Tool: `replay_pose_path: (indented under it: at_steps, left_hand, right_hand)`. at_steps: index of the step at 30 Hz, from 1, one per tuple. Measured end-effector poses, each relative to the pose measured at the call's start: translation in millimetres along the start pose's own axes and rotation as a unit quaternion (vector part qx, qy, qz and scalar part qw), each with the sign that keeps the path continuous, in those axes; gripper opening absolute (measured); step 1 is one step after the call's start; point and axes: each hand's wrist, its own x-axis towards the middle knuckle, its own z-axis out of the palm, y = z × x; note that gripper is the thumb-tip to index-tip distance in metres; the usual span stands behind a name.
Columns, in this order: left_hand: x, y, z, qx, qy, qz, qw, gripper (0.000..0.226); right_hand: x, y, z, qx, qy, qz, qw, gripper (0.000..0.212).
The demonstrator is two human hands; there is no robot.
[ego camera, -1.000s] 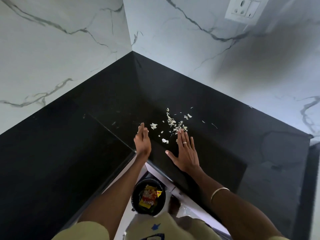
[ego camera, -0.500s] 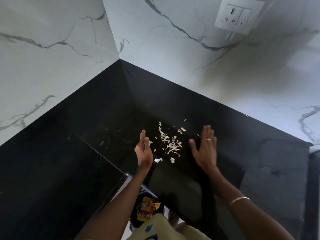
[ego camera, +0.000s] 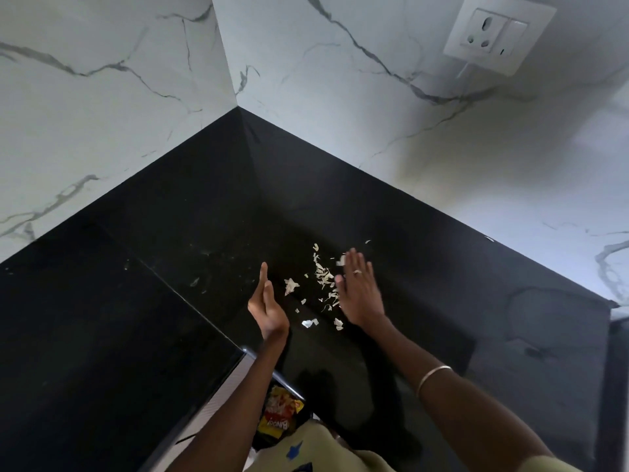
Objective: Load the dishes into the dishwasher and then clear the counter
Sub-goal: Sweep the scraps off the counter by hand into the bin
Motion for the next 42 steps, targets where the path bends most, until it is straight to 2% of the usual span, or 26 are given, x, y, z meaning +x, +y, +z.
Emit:
replay_pose_path:
  at_steps: [5, 7, 8, 10, 12, 13, 18, 24, 27, 30, 34, 36, 39, 42]
  left_hand:
    - [2, -6, -1, -0.006, -0.008, -0.012, 1.0, 0.04]
    - [4, -9, -3, -0.014, -0.013, -0.017, 1.0, 0.039]
    - [4, -10, -4, -0.017, -0.013, -0.018, 1.0, 0.038]
    - [3, -9, -3, -0.018, -0.015, -0.014, 1.0, 0.038]
    - [2, -9, -2, -0.015, -0.015, -0.007, 1.0, 0.038]
    - [2, -10, -2, -0.014, -0.011, -0.005, 1.0, 0.038]
    - [4, -12, -2, -0.01, -0.004, -0.004, 1.0, 0.039]
    - [3, -8, -1, -0.006, 0.001, 0.002, 1.0, 0.039]
    - [3, -4, -2, 0.019, -0.002, 0.005, 1.0, 0.04]
    - [4, -4, -2, 0.033, -0.021, -0.001, 0.999, 0.04]
    - [1, -3, -3, 0.026, -0.056, 0.001, 0.998, 0.039]
    - [0, -2, -4, 0.035, -0.087, 0.011, 0.996, 0.039]
    - [-2, 2, -3, 0.073, -0.124, 0.031, 0.989, 0.04]
    - [-3, 5, -3, 0.095, -0.137, 0.049, 0.985, 0.039]
  right_hand:
    - [-15, -26, 12, 0.018, -0.047, -0.145, 0.988, 0.065]
    - [-5, -14, 2, 0.05, -0.017, -0.171, 0.984, 0.063]
    - [5, -6, -4, 0.058, 0.019, -0.148, 0.987, 0.062]
    - [31, 14, -20, 0.073, 0.065, -0.037, 0.995, 0.063]
    - [56, 29, -33, 0.087, 0.043, 0.046, 0.994, 0.064]
    - [65, 29, -34, 0.088, 0.017, 0.049, 0.995, 0.064]
    - [85, -16, -14, 0.063, -0.091, -0.107, 0.988, 0.056]
    - [35, -29, -11, 0.012, -0.139, -0.261, 0.955, 0.056]
    - [8, -20, -12, 0.002, -0.161, -0.3, 0.94, 0.058]
    - [-4, -13, -21, 0.065, -0.15, -0.262, 0.951, 0.056]
    - [-22, 17, -25, 0.107, -0.046, -0.121, 0.986, 0.062]
    - [-43, 27, -21, 0.095, -0.034, -0.067, 0.993, 0.075]
    - [-72, 13, -9, 0.012, -0.043, -0.048, 0.998, 0.091]
    - [-75, -32, 10, -0.005, -0.044, -0.041, 0.998, 0.091]
